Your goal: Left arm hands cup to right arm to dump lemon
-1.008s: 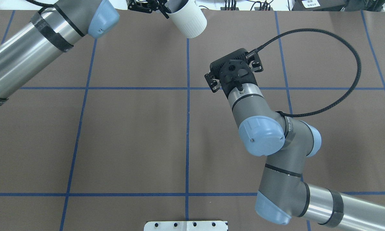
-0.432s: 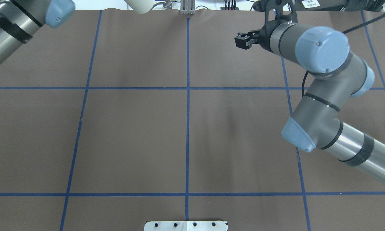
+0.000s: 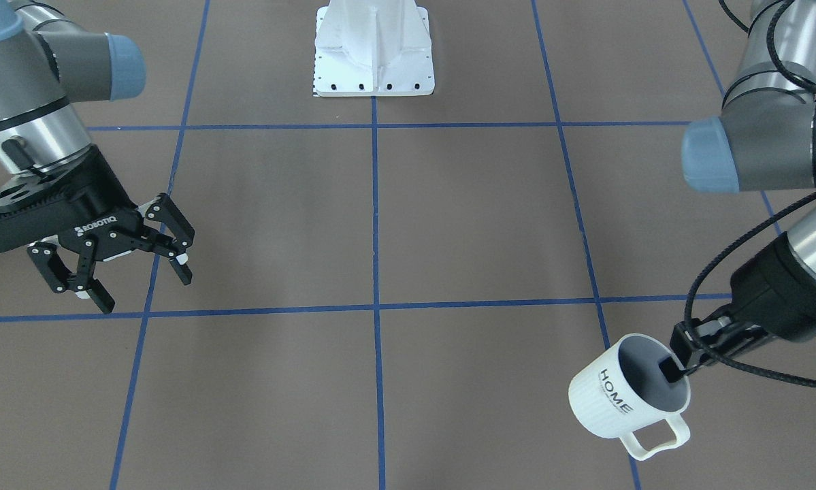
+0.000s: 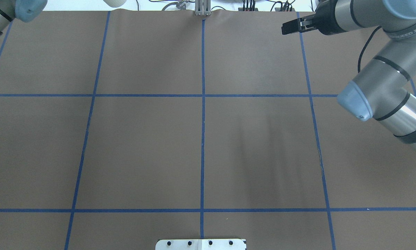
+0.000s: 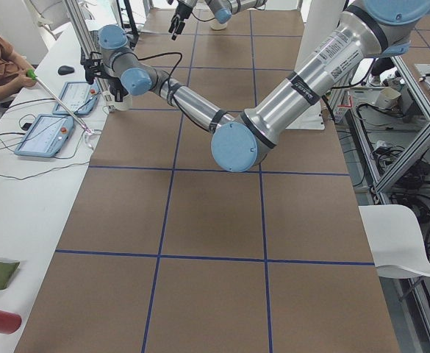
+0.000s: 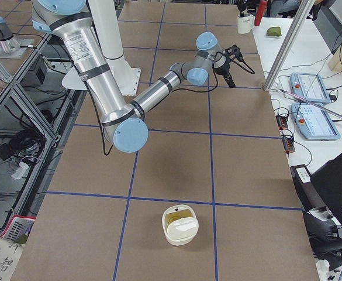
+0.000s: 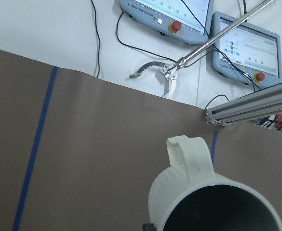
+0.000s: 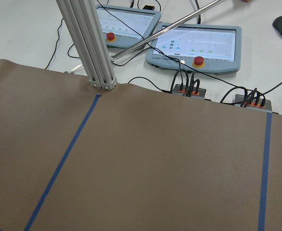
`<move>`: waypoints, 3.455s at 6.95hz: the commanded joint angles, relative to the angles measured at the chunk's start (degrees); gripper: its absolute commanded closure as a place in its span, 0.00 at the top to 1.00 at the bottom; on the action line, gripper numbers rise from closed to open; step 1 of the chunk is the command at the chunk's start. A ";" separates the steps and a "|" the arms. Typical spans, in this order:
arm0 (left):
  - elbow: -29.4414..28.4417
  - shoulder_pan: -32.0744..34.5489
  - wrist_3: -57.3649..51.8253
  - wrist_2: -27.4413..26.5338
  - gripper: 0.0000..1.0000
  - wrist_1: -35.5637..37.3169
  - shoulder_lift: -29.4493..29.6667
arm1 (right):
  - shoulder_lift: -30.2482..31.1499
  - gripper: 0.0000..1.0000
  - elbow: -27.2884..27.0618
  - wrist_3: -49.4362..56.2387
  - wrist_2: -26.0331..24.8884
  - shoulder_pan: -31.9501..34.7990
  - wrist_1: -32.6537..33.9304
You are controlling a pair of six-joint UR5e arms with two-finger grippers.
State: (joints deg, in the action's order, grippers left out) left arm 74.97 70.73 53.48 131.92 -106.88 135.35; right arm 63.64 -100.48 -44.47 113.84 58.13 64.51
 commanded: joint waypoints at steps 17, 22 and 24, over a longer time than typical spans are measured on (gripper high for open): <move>27.06 -9.47 -17.27 -2.81 1.00 -3.69 -50.00 | 34.96 1.00 -9.65 34.10 26.96 24.39 22.85; 27.78 -4.93 -36.33 -2.72 1.00 6.72 -46.17 | 35.41 1.00 -8.17 34.18 26.61 28.26 23.20; 25.50 3.22 -48.60 -2.11 1.00 10.45 -44.91 | 34.45 1.00 -3.79 39.50 26.78 29.75 23.11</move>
State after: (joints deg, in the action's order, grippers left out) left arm 101.77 68.93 12.19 129.48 -98.68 89.50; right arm 98.78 -107.02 -8.46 140.55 86.85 87.62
